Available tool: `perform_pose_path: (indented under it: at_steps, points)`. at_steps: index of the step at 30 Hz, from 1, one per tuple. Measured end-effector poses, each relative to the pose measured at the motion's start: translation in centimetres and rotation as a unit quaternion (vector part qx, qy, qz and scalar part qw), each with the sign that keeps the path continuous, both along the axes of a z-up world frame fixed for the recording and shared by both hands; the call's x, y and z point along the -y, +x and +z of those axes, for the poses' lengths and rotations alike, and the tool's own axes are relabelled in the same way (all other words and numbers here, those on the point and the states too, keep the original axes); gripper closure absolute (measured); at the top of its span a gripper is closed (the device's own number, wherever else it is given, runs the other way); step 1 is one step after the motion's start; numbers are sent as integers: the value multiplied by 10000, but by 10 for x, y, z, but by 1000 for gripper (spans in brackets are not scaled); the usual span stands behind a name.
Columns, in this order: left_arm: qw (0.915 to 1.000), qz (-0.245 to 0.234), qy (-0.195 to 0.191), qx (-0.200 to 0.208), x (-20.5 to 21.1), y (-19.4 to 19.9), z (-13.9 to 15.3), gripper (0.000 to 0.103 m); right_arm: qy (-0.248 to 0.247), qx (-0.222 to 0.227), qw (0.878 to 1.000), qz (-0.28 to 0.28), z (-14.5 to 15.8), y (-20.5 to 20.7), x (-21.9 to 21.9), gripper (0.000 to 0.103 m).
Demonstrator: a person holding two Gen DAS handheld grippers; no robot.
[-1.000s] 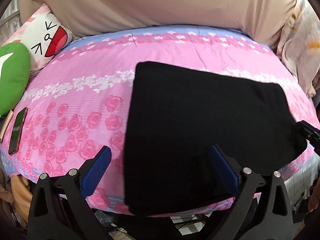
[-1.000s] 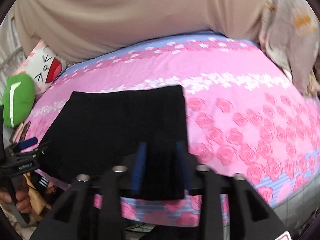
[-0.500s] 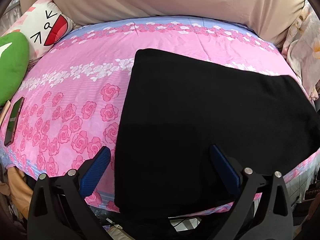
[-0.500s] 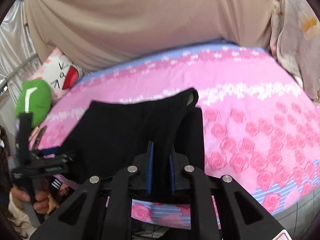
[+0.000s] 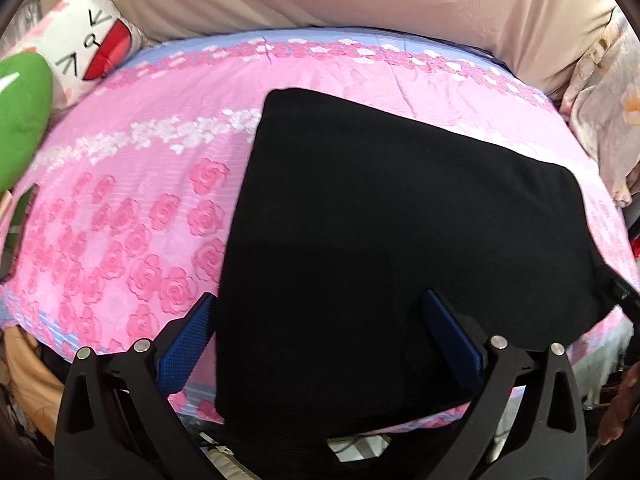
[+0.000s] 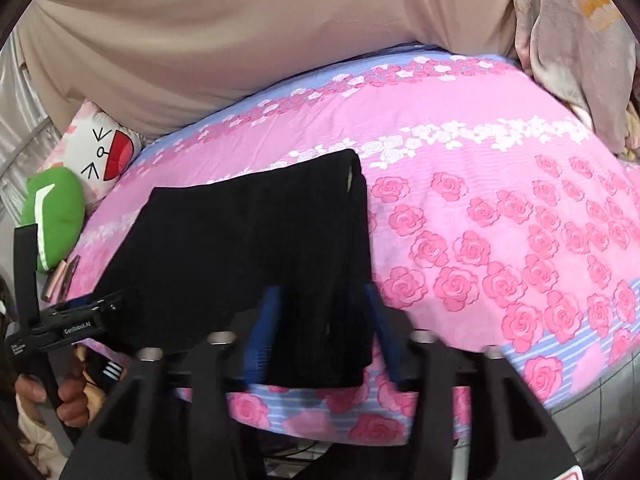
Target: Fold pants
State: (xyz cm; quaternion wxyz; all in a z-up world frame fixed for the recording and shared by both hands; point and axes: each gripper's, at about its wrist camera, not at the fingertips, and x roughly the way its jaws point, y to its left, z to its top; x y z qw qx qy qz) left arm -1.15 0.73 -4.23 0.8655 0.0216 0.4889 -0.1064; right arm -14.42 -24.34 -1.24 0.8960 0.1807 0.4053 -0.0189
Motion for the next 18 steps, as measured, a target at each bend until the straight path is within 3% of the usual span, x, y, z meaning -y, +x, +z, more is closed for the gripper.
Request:
perform_pose_path:
  at_steps: [4, 7, 8, 13, 18]
  points:
    - [9979, -136, -539, -321, -10, 7, -6, 5, 269, -262, 9993, 67, -18, 5, 5, 34]
    - [9858, -220, -1364, -957, -26, 23, -21, 5, 658, -405, 9970, 71, -33, 5, 8, 32]
    - [9845, -229, -1480, -911, -29, 25, -21, 5, 858, -411, 9955, 45, -36, 5, 11, 31]
    - [9851, -394, -1456, -820, -25, 37, -25, 5, 1177, -331, 9924, 159, -39, 7, 12, 18]
    - [9878, -442, -1309, -720, -12, 46, -25, 5, 1164, -267, 9927, 176, -40, 18, 8, 17]
